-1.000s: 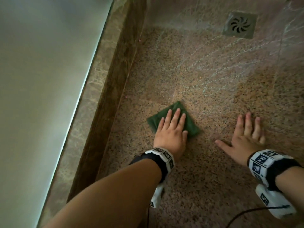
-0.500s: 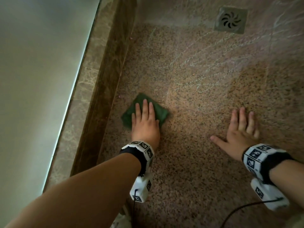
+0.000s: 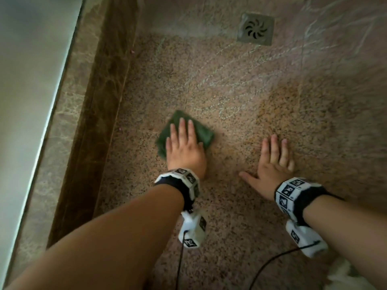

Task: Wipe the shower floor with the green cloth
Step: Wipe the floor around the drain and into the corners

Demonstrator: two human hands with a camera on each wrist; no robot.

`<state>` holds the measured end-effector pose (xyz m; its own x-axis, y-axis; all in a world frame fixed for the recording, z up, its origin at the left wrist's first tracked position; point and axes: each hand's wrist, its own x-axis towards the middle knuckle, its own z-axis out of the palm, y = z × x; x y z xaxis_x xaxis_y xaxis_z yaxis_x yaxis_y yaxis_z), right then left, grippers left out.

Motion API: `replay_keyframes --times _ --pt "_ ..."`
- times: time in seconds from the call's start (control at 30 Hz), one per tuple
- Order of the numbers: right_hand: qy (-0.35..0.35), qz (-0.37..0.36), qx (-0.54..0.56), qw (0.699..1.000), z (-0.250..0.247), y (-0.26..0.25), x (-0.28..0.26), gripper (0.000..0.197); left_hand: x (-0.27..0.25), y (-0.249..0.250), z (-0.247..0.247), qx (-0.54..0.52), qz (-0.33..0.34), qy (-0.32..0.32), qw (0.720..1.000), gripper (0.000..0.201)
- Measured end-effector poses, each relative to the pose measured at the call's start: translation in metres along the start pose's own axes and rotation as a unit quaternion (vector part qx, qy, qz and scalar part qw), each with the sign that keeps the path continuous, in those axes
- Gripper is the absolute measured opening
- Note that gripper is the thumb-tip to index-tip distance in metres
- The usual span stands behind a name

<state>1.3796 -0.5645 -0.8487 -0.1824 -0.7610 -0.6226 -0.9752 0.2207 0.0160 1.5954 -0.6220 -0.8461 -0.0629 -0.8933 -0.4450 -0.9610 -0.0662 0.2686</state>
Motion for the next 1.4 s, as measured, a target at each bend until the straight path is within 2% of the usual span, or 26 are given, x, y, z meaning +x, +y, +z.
replay_keyframes --times 0.1,0.17,0.23,0.33,0.47,0.63,0.73,1.0,1.13,1.27,1.33,1.4 --pt "-0.002 -0.010 0.008 1.000 0.001 0.002 0.001 0.119 0.012 -0.037 -0.016 -0.021 -0.128 0.040 0.991 0.064" --pt "0.002 -0.017 0.016 1.000 0.004 0.003 0.001 0.119 0.007 -0.043 -0.018 -0.020 -0.157 0.043 0.987 0.065" --pt "0.012 -0.019 0.024 0.999 0.005 0.004 0.002 0.119 0.000 -0.029 -0.012 -0.010 -0.154 0.029 0.988 0.066" --pt "0.029 -0.041 0.044 0.998 0.002 0.004 -0.002 0.119 -0.032 0.008 0.008 0.017 -0.105 -0.043 0.993 0.068" --pt "0.050 -0.052 0.076 0.994 0.000 0.004 -0.008 0.116 -0.077 0.060 0.038 0.074 0.022 -0.126 0.989 0.068" --pt "0.094 -0.113 0.065 0.987 -0.002 0.038 -0.001 0.102 -0.050 0.064 0.028 0.137 0.099 -0.123 0.978 0.063" --pt "0.101 -0.088 0.053 0.990 -0.001 0.051 0.004 0.111 -0.025 0.073 0.017 0.158 0.145 -0.123 0.969 0.061" --pt "0.054 -0.079 0.049 0.994 -0.002 0.050 0.011 0.122 0.007 0.126 0.027 0.203 0.240 -0.110 0.943 0.064" --pt "0.047 -0.069 0.035 0.996 0.000 0.052 0.014 0.127 0.016 0.129 0.027 0.195 0.265 -0.106 0.939 0.065" --pt "0.040 -0.061 0.024 0.997 0.000 0.052 0.014 0.122 0.019 0.106 0.022 0.152 0.225 -0.083 0.959 0.063" --pt "0.021 -0.061 -0.005 0.998 -0.006 0.052 0.012 0.121 0.028 0.073 0.012 0.115 0.145 -0.039 0.982 0.063" --pt "-0.015 -0.059 -0.030 0.998 -0.011 0.051 0.011 0.119 0.037 0.019 -0.007 0.073 0.020 0.009 0.997 0.063"
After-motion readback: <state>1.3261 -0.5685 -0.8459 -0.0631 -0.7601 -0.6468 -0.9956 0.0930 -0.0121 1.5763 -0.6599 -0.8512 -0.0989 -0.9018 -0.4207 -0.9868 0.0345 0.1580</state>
